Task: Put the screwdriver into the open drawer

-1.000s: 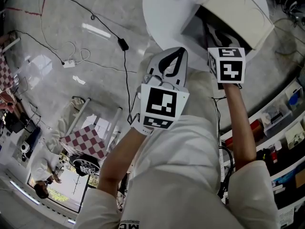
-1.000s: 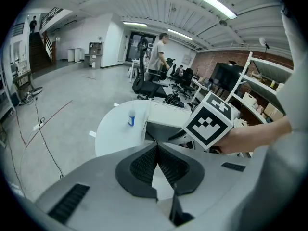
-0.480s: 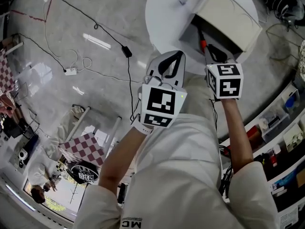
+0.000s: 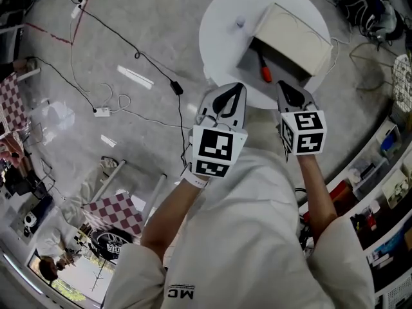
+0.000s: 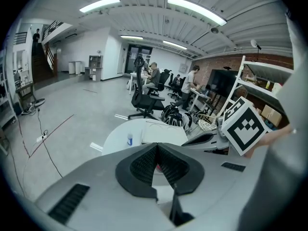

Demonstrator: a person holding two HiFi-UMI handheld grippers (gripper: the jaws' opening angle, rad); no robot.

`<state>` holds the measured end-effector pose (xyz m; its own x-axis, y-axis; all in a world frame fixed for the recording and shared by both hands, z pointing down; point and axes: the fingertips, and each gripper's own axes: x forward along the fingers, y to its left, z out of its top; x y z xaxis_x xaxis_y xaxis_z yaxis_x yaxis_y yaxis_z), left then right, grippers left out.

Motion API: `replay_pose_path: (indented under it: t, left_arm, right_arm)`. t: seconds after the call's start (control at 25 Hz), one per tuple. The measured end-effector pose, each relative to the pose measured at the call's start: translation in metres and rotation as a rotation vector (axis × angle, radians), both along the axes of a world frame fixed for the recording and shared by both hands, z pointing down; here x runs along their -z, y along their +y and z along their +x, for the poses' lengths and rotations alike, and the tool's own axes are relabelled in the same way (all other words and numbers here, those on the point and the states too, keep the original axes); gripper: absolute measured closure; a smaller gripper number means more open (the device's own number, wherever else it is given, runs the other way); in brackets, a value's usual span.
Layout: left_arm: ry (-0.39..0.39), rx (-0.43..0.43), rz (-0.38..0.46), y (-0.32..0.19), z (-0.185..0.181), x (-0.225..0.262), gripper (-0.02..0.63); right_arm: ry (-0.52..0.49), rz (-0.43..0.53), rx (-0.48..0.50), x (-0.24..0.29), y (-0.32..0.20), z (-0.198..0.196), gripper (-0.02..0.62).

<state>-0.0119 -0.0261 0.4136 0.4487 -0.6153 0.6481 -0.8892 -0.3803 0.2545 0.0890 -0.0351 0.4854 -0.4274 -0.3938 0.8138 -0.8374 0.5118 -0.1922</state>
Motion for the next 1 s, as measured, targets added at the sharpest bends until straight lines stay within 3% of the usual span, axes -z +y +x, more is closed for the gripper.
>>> replay_pose_path:
  t: [0.56,1.0]
  left_arm:
    - [0.016,0.007,0.114,0.008,0.003,0.07,0.595]
    - [0.022,-0.021,0.237,0.012,0.01,0.115,0.595]
  right_arm:
    - [-0.099,0.17,-0.005,0.11,0.013,0.009,0.522]
    - [-0.138,0.398,-0.019,0.179,0.02,0.025,0.522]
